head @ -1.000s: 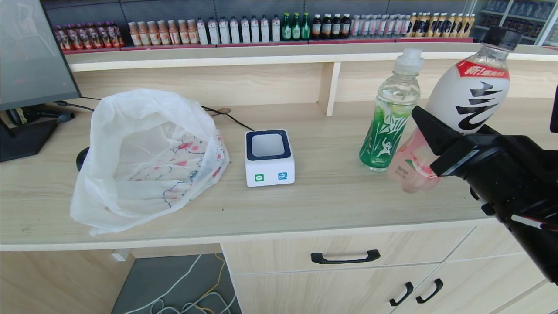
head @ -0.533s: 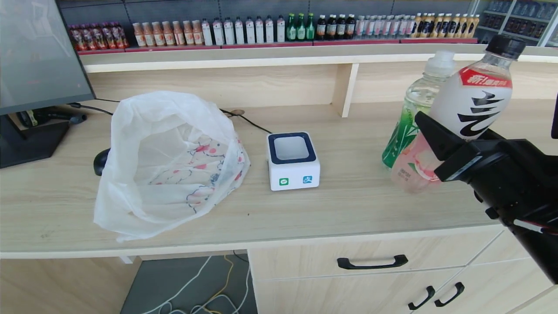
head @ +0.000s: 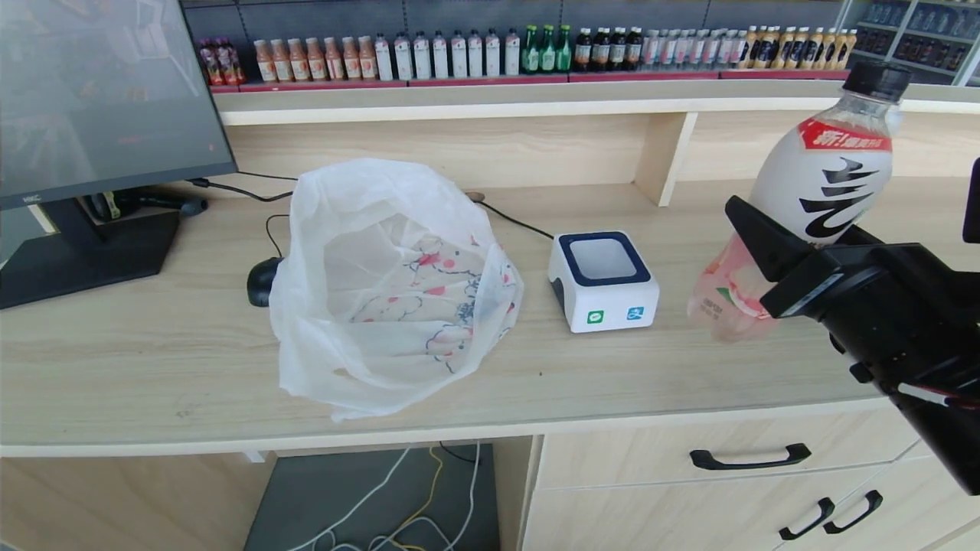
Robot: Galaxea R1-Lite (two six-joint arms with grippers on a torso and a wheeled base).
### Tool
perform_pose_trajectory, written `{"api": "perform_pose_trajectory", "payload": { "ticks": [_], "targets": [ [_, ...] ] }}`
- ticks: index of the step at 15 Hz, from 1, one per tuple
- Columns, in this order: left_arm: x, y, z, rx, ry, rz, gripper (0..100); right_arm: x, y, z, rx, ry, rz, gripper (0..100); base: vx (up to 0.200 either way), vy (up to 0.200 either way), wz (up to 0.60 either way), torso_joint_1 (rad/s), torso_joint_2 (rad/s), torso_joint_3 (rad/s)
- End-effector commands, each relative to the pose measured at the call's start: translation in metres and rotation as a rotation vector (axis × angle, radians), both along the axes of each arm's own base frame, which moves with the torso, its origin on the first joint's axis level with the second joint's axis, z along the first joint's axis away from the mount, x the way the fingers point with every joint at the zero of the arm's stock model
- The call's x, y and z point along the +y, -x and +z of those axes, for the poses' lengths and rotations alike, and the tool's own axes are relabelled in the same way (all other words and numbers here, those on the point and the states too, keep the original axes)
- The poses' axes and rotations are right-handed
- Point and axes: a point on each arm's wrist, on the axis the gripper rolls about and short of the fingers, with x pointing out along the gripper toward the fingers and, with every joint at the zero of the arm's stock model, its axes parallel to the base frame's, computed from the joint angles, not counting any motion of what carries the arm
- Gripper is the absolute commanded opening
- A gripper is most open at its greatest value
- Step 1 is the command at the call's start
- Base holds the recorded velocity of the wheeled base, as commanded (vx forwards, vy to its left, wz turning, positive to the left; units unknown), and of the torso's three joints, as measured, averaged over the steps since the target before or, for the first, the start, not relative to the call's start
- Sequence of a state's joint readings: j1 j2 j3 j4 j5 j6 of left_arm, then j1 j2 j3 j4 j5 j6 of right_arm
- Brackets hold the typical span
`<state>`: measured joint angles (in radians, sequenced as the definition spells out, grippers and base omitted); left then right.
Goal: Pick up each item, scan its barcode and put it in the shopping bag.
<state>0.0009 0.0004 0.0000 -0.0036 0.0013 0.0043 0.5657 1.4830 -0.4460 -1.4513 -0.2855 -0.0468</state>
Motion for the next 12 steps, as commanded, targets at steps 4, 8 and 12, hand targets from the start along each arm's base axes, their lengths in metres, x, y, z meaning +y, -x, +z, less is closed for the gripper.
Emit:
{"api": "perform_pose_trajectory", "payload": {
  "ticks": [4, 8, 12],
  "targets": [
    [0.0, 0.0, 0.0, 0.0, 0.0, 0.001, 100, 0.0, 0.001, 0.004, -0.031, 0.045, 0.005, 0, 0.0, 0.0, 0.0, 0.0, 0.0, 0.0],
    [0.0, 0.0, 0.0, 0.0, 0.0, 0.001, 100, 0.005, -0.001, 0.005, -0.038, 0.085, 0.032, 0, 0.0, 0.0, 0.0, 0.0, 0.0, 0.0],
    [0.0, 0.0, 0.0, 0.0, 0.0, 0.001, 100, 0.02, -0.002, 0.008, -0.007, 0.114, 0.076, 0, 0.0, 0.0, 0.0, 0.0, 0.0, 0.0]
  ]
}}
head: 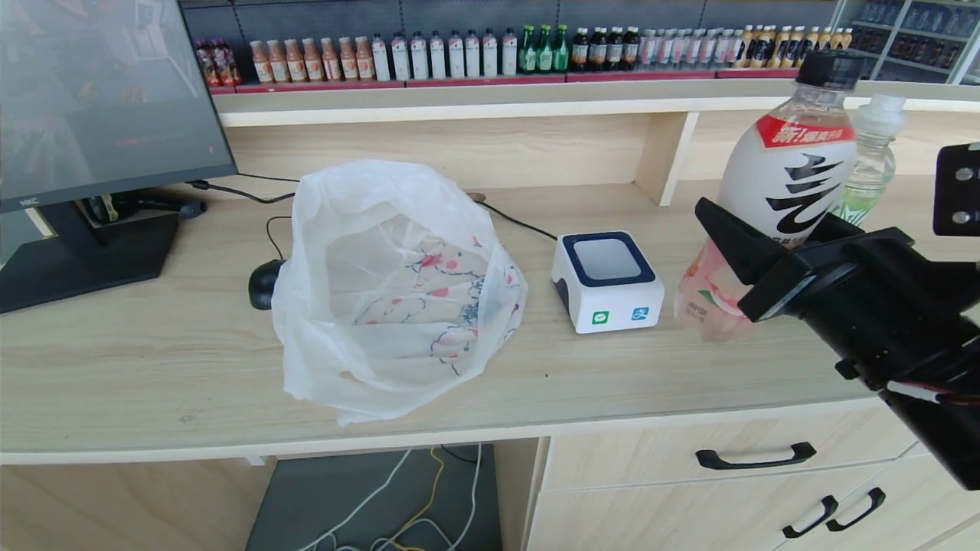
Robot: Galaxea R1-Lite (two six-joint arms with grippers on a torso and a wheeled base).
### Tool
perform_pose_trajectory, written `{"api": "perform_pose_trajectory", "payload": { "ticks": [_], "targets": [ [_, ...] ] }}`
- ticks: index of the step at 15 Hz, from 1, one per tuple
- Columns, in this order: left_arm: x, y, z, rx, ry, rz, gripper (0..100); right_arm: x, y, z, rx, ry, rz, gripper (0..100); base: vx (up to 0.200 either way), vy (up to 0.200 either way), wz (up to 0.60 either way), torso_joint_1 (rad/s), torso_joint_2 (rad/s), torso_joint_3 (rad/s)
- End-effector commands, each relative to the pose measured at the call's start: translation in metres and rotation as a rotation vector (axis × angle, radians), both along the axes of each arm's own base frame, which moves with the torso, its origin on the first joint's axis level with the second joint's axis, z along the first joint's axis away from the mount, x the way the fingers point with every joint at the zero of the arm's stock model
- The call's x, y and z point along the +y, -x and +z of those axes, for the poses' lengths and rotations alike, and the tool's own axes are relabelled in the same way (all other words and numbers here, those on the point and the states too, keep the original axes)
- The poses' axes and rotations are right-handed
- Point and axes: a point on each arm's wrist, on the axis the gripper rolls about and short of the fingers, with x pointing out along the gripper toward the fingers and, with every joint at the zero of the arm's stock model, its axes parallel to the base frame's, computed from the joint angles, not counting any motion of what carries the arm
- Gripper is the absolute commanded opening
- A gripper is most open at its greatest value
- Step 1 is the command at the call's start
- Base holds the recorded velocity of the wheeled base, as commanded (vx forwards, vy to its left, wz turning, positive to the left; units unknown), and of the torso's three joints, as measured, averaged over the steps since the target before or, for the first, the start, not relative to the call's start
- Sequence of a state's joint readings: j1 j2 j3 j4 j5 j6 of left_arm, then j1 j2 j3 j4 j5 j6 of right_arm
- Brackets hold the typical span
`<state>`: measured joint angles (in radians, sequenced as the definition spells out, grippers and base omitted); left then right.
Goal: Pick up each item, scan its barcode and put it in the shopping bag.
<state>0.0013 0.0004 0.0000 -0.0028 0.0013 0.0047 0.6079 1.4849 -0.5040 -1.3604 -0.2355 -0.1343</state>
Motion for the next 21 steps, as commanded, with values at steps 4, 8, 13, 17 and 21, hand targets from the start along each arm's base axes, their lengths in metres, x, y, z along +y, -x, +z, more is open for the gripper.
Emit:
{"api": "perform_pose_trajectory", "payload": {
  "ticks": [4, 8, 13, 17, 21],
  "targets": [
    [0.0, 0.0, 0.0, -0.001, 0.0, 0.001, 100, 0.023, -0.023, 0.022, 0.063, -0.044, 0.065, 0, 0.0, 0.0, 0.0, 0.0, 0.0, 0.0],
    [0.0, 0.0, 0.0, -0.001, 0.0, 0.001, 100, 0.045, -0.052, 0.029, 0.08, -0.127, 0.122, 0, 0.0, 0.0, 0.0, 0.0, 0.0, 0.0],
    [0.0, 0.0, 0.0, -0.001, 0.0, 0.001, 100, 0.058, -0.068, 0.032, 0.11, -0.243, 0.219, 0, 0.0, 0.0, 0.0, 0.0, 0.0, 0.0],
    [0.0, 0.0, 0.0, -0.001, 0.0, 0.001, 100, 0.058, -0.068, 0.045, 0.115, -0.374, 0.273, 0, 0.0, 0.0, 0.0, 0.0, 0.0, 0.0],
    [0.0, 0.0, 0.0, -0.001, 0.002, 0.001, 100, 0.056, -0.065, 0.044, 0.153, -0.534, 0.34, 0, 0.0, 0.0, 0.0, 0.0, 0.0, 0.0]
  ]
}}
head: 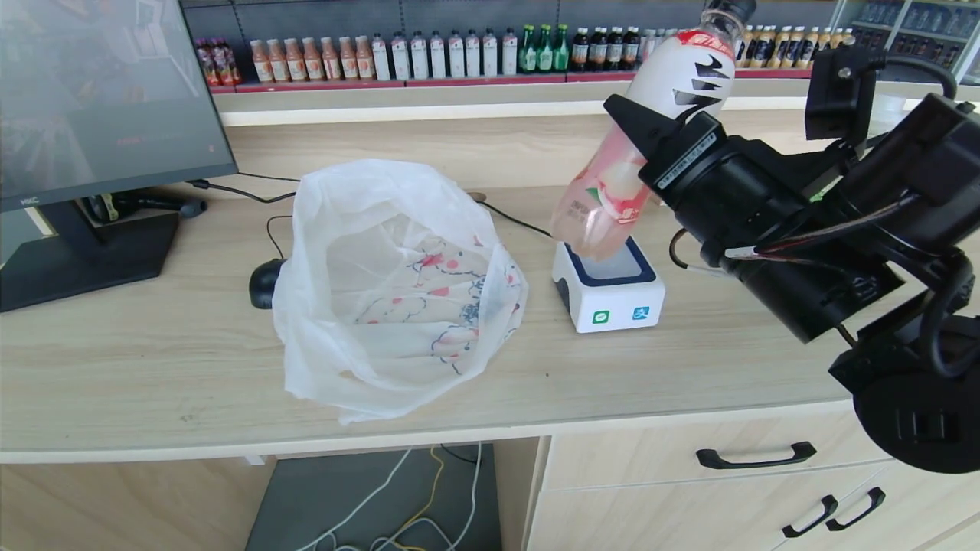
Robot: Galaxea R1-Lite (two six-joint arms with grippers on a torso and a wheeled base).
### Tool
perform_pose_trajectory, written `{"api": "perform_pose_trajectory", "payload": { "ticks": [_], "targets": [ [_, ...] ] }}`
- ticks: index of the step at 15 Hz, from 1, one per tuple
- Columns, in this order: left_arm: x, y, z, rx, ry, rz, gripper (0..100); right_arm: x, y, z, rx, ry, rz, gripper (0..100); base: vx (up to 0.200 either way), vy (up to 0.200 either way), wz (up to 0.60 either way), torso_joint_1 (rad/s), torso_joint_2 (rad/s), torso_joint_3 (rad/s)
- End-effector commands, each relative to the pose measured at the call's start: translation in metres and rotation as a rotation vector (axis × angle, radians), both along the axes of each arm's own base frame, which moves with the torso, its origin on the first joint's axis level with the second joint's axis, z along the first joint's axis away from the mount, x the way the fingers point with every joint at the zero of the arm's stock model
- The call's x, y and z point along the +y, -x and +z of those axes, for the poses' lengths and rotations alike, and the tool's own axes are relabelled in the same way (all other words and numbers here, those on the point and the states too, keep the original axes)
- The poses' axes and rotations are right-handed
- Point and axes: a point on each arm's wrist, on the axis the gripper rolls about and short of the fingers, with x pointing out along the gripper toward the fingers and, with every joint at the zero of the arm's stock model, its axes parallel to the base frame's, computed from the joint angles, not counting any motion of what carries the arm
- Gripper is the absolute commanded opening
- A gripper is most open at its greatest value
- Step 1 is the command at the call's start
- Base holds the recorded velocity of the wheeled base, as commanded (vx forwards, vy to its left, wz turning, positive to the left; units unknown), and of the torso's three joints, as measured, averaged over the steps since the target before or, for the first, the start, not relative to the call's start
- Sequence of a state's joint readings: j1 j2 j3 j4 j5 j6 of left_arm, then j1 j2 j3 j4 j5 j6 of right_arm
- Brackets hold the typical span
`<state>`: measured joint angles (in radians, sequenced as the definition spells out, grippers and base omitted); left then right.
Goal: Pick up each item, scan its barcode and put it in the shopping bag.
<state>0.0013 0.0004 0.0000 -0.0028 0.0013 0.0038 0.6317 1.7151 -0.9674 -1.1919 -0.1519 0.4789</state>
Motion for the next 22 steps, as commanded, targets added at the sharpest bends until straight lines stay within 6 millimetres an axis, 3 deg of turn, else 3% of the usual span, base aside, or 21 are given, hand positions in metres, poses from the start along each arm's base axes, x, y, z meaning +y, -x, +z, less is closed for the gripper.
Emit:
{"api": "perform_pose_trajectory", "payload": {
  "ticks": [1, 5, 13, 22],
  "targets": [
    [0.0, 0.0, 0.0, -0.001, -0.001, 0.001, 100, -0.001, 0.0, 0.0, 0.035, -0.08, 0.019, 0, 0.0, 0.0, 0.0, 0.0, 0.0, 0.0],
    [0.0, 0.0, 0.0, -0.001, -0.001, 0.001, 100, -0.004, -0.014, -0.011, 0.13, -0.204, 0.018, 0, 0.0, 0.0, 0.0, 0.0, 0.0, 0.0],
    [0.0, 0.0, 0.0, -0.001, -0.001, 0.001, 100, 0.006, -0.043, -0.037, 0.192, -0.196, 0.001, 0, 0.0, 0.0, 0.0, 0.0, 0.0, 0.0],
    [0.0, 0.0, 0.0, -0.001, -0.001, 0.001, 100, -0.003, -0.05, -0.034, 0.207, -0.275, 0.001, 0, 0.0, 0.0, 0.0, 0.0, 0.0, 0.0]
  ]
}}
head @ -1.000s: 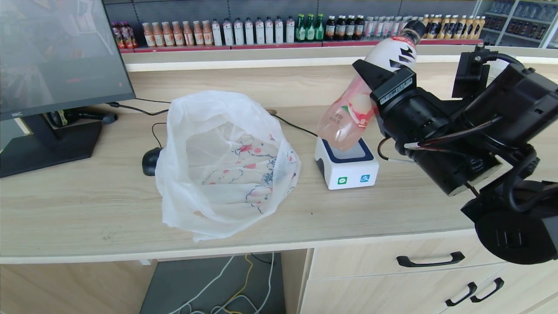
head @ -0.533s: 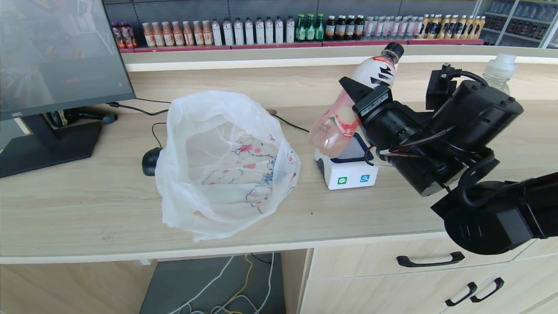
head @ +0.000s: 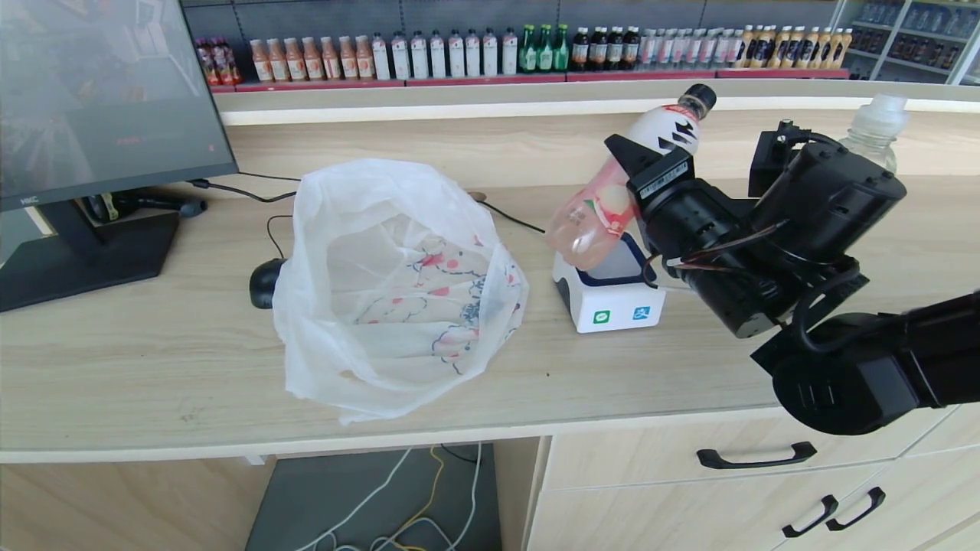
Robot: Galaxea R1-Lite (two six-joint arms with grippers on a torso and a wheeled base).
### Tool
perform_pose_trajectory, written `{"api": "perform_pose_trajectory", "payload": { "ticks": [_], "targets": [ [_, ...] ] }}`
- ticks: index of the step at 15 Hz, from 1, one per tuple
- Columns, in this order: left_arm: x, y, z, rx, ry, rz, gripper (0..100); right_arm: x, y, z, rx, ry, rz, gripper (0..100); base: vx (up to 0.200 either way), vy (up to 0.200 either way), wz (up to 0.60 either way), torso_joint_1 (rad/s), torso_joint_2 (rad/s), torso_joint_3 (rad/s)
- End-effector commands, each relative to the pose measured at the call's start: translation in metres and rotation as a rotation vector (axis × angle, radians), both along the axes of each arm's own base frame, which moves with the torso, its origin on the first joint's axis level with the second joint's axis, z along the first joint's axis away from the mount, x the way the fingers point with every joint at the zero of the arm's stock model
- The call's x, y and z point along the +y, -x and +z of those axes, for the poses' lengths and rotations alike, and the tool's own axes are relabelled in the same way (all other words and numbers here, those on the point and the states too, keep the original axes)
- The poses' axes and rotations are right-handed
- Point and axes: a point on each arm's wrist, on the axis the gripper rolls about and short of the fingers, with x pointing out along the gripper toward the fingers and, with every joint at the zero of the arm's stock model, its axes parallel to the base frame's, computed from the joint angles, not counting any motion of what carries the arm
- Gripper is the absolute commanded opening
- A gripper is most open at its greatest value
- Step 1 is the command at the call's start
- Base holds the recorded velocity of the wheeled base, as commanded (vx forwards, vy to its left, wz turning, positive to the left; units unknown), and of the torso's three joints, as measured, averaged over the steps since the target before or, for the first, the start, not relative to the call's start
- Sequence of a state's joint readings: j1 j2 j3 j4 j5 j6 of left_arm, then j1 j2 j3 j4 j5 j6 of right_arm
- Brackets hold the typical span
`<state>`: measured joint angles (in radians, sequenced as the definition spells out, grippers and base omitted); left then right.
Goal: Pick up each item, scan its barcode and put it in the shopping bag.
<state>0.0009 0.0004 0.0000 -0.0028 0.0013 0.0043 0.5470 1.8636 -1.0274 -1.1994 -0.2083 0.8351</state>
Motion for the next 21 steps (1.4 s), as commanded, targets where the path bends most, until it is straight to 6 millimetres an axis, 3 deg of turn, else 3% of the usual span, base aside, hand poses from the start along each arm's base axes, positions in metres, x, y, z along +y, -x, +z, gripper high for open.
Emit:
{"api": "perform_pose_trajectory", "payload": {
  "ticks": [1, 5, 21],
  "targets": [
    [0.0, 0.0, 0.0, -0.001, 0.0, 0.001, 100, 0.0, 0.0, -0.001, 0.006, -0.009, 0.003, 0, 0.0, 0.0, 0.0, 0.0, 0.0, 0.0],
    [0.0, 0.0, 0.0, -0.001, 0.0, 0.001, 100, -0.012, -0.003, -0.011, 0.059, -0.05, -0.03, 0, 0.0, 0.0, 0.0, 0.0, 0.0, 0.0],
    [0.0, 0.0, 0.0, -0.001, 0.001, -0.001, 100, -0.012, -0.007, -0.019, 0.071, -0.068, -0.027, 0, 0.0, 0.0, 0.0, 0.0, 0.0, 0.0]
  ]
}}
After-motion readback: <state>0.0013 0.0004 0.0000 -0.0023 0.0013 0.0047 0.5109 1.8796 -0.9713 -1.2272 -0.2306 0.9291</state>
